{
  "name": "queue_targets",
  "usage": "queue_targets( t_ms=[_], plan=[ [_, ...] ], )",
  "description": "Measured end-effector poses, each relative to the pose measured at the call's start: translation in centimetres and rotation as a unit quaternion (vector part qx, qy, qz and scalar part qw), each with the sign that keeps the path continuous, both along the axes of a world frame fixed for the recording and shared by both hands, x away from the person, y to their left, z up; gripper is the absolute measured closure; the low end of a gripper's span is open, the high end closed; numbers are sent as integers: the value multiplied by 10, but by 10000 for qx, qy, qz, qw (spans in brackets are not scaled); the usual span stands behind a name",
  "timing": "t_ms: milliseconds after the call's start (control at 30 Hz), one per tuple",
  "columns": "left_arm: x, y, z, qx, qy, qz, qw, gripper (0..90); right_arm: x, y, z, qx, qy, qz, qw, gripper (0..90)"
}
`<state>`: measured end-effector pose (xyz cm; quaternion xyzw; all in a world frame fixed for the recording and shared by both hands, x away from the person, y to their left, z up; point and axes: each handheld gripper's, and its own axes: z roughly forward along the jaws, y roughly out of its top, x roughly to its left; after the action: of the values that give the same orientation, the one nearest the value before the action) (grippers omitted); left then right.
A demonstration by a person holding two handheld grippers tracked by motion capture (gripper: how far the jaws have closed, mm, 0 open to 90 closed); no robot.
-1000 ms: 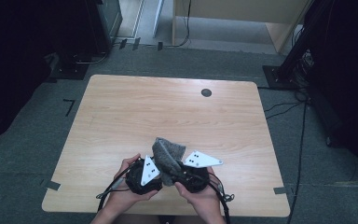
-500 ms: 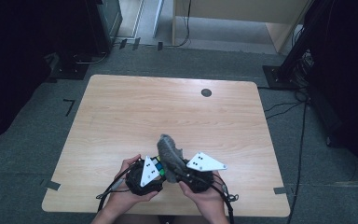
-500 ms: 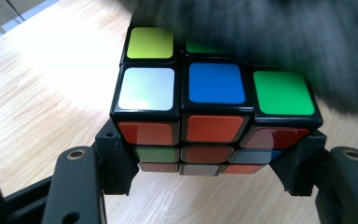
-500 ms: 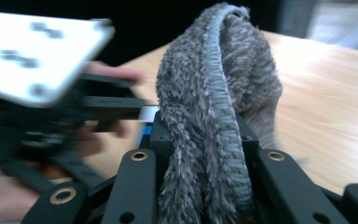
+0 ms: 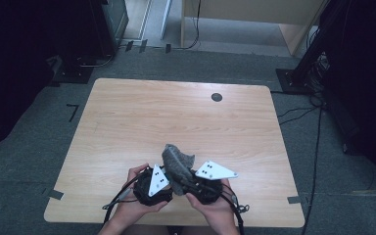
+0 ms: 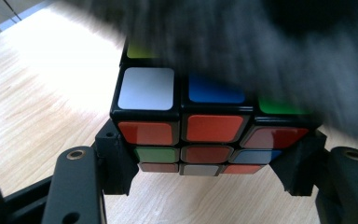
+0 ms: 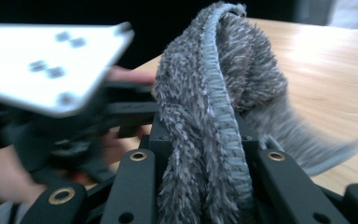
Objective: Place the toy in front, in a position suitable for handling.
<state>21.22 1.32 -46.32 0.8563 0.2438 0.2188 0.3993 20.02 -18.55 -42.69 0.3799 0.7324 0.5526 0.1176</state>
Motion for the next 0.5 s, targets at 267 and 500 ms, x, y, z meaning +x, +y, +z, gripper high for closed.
queue_targets(
  t_ms=[267,500],
  plan=[
    [-1,-2,2,-94,18,-50,9999,345,-8,4,1,30,-224,27,9997,694],
    [0,0,0,5,20,-87,10000,345,0,-2,-5,150,-170,101,9997,701]
  ],
)
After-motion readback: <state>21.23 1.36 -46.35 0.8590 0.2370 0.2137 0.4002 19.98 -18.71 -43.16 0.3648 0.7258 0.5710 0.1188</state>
